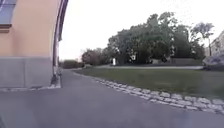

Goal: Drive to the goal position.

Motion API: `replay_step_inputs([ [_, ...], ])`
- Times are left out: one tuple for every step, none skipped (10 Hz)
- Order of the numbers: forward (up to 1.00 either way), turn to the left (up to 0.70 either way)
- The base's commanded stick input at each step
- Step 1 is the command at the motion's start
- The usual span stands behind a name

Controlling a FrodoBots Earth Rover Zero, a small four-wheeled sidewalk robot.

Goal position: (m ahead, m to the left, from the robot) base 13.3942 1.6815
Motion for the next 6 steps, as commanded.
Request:
replay_step_inputs([
  [0.50,0.00],
  [0.50,0.00],
  [0.50,0.00],
  [0.50,0.00],
  [0.50,0.00],
  [0.50,0.00],
])
